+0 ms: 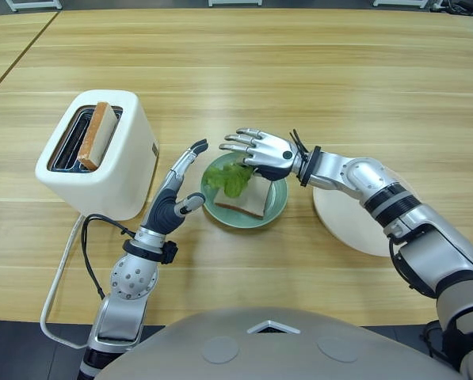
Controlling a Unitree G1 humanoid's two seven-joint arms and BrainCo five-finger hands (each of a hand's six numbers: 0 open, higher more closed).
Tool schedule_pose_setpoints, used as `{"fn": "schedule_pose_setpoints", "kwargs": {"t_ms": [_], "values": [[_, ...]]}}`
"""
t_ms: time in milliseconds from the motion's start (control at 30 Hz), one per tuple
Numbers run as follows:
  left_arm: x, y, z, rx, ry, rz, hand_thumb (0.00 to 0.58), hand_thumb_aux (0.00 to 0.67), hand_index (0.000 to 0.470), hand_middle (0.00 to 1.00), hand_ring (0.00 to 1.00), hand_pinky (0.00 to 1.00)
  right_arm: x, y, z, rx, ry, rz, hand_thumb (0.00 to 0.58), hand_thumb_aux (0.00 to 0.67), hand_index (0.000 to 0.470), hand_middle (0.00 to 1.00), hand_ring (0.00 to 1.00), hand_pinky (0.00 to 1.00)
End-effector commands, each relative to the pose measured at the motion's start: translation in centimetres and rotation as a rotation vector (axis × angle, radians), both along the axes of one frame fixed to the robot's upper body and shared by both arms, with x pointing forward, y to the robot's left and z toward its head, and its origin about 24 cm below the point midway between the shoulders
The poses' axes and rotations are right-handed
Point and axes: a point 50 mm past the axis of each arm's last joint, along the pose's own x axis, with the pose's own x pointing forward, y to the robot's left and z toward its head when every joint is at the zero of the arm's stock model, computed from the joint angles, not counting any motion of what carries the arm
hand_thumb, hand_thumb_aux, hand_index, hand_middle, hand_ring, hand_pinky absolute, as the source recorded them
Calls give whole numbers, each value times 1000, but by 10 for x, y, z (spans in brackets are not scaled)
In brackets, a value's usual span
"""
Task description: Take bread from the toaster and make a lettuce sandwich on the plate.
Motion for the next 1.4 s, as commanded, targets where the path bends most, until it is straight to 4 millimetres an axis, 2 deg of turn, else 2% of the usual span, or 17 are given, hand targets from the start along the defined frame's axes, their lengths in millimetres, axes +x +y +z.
{"fn": "schedule_pose_setpoints", "kwargs": {"t_ms": [33,367,400,433,467,500,600,633,667,800,833,867,933,1033,1167,1267,1400], "values": [[0,0,-1,8,13,1,0,0,0,0,0,0,-8,-12,0,-3,22,-18,580,670,470,0,0,0],[-2,1,-1,9,16,6,0,0,0,0,0,0,-26,-24,-19,-65,123,-22,580,670,470,0,0,0],[-2,2,-1,10,16,6,0,0,0,0,0,0,-27,-24,-21,-75,130,-22,576,617,433,0,0,0],[-2,2,-1,10,16,6,0,0,0,0,0,0,-27,-25,-23,-80,134,-23,523,460,323,0,0,0],[-2,2,-1,11,17,5,0,0,0,0,0,0,-28,-25,-23,-81,134,-24,212,137,96,0,0,0],[-1,2,-1,11,17,5,0,0,0,0,0,0,-28,-25,-23,-79,134,-26,0,0,0,0,0,0],[-1,2,-1,12,17,5,0,0,0,0,0,0,-27,-26,-20,-71,131,-31,0,0,0,47,47,47],[-1,2,-1,12,17,4,0,0,0,0,0,0,-27,-26,-19,-66,130,-32,0,0,0,804,804,804],[-1,2,-1,12,17,4,0,0,0,0,0,0,-27,-27,-16,-53,124,-35,0,0,0,1000,1000,1000],[-1,2,-1,13,17,2,0,0,0,0,0,0,-26,-35,-1,7,88,-67,0,0,0,988,988,988],[-1,1,-1,13,17,1,0,0,0,0,0,0,-25,-39,2,10,76,-83,0,0,0,831,831,831],[-1,1,-1,13,16,0,0,0,0,0,0,0,-24,-44,6,11,65,-105,0,0,0,424,424,424],[-1,1,0,14,16,-2,0,0,0,0,0,0,-23,-57,12,12,45,-156,0,0,0,0,0,0],[-2,-2,11,21,-18,-25,0,0,0,0,0,0,-21,-79,22,70,28,-252,0,0,0,0,0,0],[-3,-5,59,48,-177,-69,0,0,0,0,0,0,-24,-87,21,168,57,-312,0,0,0,0,0,0],[2,19,99,231,-326,40,0,0,0,0,0,0,-30,-92,18,226,73,-347,0,0,0,0,0,0],[5,69,120,671,-359,359,0,0,0,0,0,0,-34,-93,16,267,88,-366,0,0,0,0,0,0]]}}
